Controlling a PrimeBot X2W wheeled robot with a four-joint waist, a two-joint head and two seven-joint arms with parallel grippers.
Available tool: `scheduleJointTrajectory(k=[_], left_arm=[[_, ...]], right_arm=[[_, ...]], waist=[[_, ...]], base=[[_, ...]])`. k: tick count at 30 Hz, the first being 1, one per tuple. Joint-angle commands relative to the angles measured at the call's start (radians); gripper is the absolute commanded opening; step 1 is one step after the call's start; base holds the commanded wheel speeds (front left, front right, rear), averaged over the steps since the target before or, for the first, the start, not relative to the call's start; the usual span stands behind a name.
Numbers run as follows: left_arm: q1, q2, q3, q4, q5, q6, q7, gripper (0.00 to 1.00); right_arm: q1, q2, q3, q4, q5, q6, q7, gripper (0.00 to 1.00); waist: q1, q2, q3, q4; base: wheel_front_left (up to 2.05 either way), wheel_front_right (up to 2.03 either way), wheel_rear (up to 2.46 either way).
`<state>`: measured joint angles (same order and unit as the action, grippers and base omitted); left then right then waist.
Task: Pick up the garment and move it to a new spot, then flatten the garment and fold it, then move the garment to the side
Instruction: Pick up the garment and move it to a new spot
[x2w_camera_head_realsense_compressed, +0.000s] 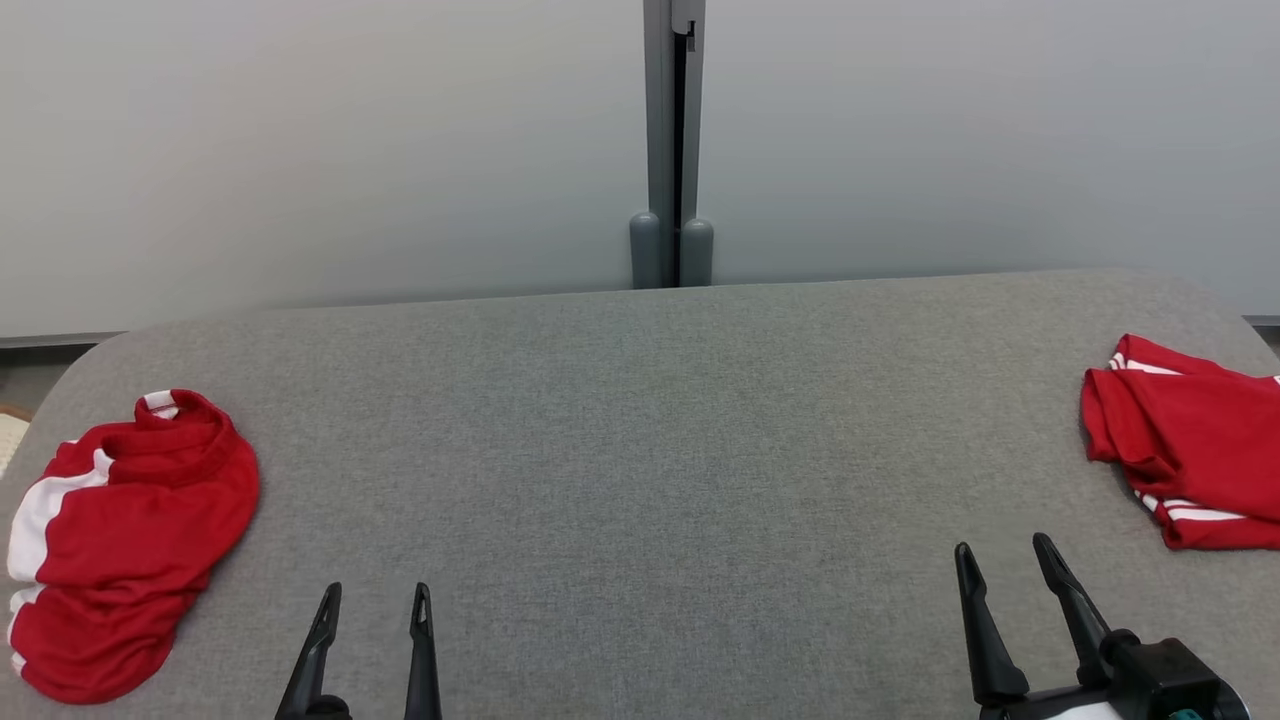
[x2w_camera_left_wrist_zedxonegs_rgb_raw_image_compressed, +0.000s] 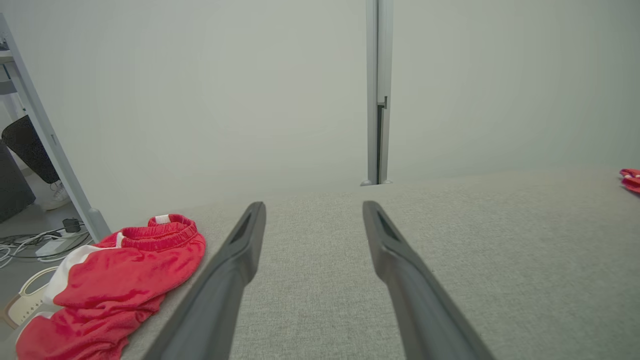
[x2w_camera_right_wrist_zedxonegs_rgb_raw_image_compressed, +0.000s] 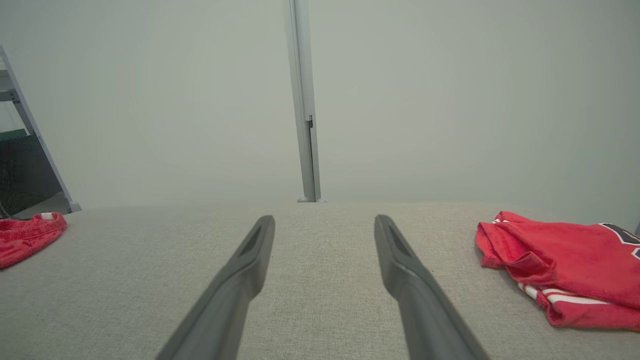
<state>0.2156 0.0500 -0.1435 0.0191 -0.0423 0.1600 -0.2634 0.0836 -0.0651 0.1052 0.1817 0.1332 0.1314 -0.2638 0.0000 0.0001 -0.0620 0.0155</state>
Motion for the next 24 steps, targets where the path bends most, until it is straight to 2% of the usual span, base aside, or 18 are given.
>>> scheduleJointTrajectory(k=[1, 6, 14, 15, 18, 24], left_arm=[[-0.012, 0.002, 0.002, 0.001, 0.007, 0.002, -0.002, 1.0], [-0.014, 0.002, -0.004, -0.006, 0.005, 0.01, -0.002, 1.0], [-0.001, 0.002, 0.002, -0.006, 0.001, 0.013, -0.002, 1.0], [-0.001, 0.002, 0.002, -0.006, 0.001, 0.013, -0.002, 1.0], [0.01, 0.002, 0.004, -0.01, 0.008, 0.008, -0.002, 1.0], [0.021, 0.002, 0.014, -0.016, 0.016, 0.003, -0.002, 1.0]], right_arm=[[0.007, 0.0, 0.002, 0.002, 0.002, -0.002, -0.001, 1.0], [0.004, 0.0, 0.019, 0.005, -0.006, -0.002, -0.001, 1.0], [0.012, 0.0, 0.054, 0.011, -0.007, -0.002, -0.001, 1.0], [0.012, 0.0, 0.054, 0.011, -0.007, -0.002, -0.001, 1.0], [0.017, 0.001, 0.057, 0.012, -0.001, -0.002, -0.001, 1.0], [0.021, 0.006, 0.063, 0.015, 0.005, -0.002, -0.001, 1.0]], waist=[[0.0, -0.0001, 0.002, 0.017], [0.0, -0.0001, 0.004, 0.076], [0.0, -0.0001, 0.001, 0.217], [0.0, -0.0001, 0.001, 0.217], [0.0, -0.0001, -0.002, 0.294], [0.0, -0.0001, -0.004, 0.398]], base=[[0.0, 0.0, 0.0], [0.0, 0.0, 0.0], [0.0, 0.0, 0.0], [0.0, 0.0, 0.0], [0.0, 0.0, 0.0], [0.0, 0.0, 0.0]])
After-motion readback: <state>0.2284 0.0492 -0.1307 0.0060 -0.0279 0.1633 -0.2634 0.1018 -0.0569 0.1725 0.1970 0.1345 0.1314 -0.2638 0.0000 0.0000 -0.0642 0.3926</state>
